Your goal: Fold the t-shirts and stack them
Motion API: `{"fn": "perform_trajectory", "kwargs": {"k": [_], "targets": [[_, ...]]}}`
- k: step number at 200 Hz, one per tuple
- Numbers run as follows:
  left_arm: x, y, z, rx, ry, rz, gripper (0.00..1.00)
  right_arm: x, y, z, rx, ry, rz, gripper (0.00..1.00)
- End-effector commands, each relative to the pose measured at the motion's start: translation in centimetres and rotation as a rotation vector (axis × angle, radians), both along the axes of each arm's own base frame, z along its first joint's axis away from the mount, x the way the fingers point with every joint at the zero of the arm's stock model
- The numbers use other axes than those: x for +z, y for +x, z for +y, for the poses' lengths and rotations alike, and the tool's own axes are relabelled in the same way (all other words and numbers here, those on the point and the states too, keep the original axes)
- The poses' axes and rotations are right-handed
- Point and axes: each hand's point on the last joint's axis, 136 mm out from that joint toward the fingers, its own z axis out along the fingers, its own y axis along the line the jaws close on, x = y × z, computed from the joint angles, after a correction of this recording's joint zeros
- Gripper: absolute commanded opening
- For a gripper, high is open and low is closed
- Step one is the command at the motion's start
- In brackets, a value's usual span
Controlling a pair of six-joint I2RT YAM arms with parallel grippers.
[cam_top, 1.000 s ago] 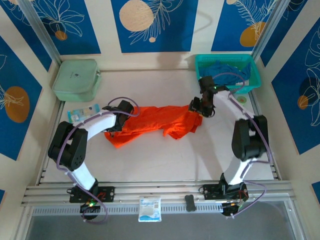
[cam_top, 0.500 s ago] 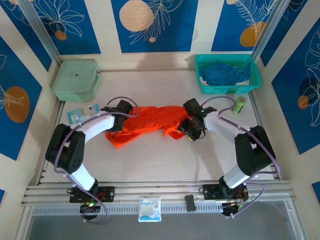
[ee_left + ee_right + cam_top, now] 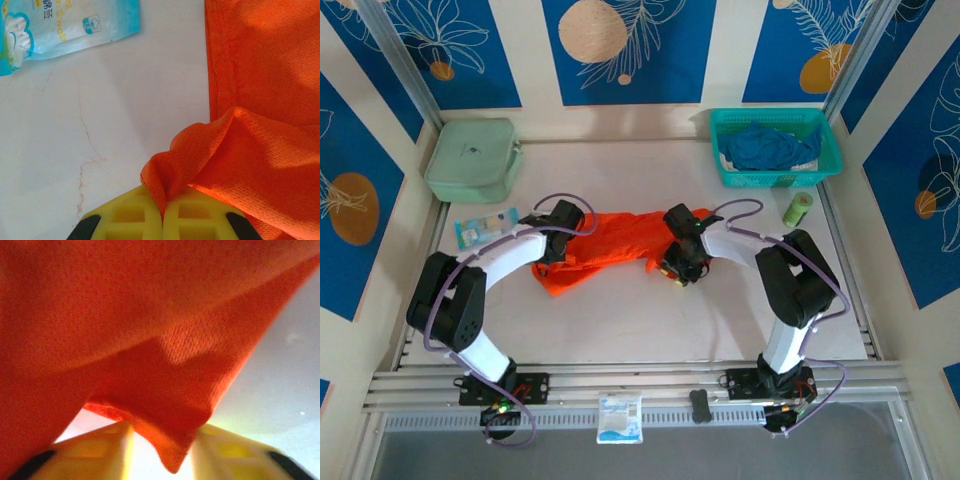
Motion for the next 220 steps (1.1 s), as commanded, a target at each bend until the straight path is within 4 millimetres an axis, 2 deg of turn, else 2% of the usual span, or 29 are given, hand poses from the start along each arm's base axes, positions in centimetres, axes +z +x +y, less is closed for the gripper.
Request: {"fn": "perform_trajectory", "kwargs": {"k": [1,35,41,54,68,85,110,130,150,195,220], "targets": [[0.1,-0.1,0.3,0.0,-0.008,-0.005,0.0,-0.6,0.3,-0.5,-0.01,-0.061,0.004,0.22],[0.2,-0.3,0.3,0.004,-0.016,-0.014,0.0,-0.6,0.5,-1.2,0.001,-0.121,-0.024,0.17],[0.2,-0.3,0.3,0.003,-0.019,-0.015,0.0,-0.5,0.6,-1.4,0.004,-0.129,-0.029,0.14],[0.4,-0.2,0.2,0.0,-0.025,-0.019,0.0,-0.2,0.5,-1.7,0.013,-0.144,-0.043,0.0],[0.5,-0.3,0.2,-0.001,-0.028,-0.021,0.0,0.5,0.5,-2.2,0.031,-0.163,-0.062,0.0],[0.9,-0.3,0.2,-0.005,-0.033,-0.028,0.0,2.2,0.2,-3.0,0.065,-0.199,-0.102,0.0],[1.4,-0.3,0.1,-0.017,-0.039,-0.04,0.0,6.2,-0.8,-4.6,0.124,-0.253,-0.189,0.0],[1.8,-0.3,0.0,-0.026,-0.046,-0.044,0.0,9.2,-2.8,-6.4,0.172,-0.29,-0.229,0.0],[2.0,-0.2,-0.3,-0.038,-0.061,-0.05,0.0,10.8,-5.6,-7.9,0.216,-0.28,-0.224,0.0],[2.8,-0.2,-1.3,-0.069,-0.115,-0.061,0.0,9.7,-12.9,-9.7,0.285,-0.177,-0.092,0.0],[4.1,-0.8,-2.3,-0.113,-0.166,-0.07,0.0,8.7,-15.5,-10.6,0.274,-0.151,-0.045,0.0]]}}
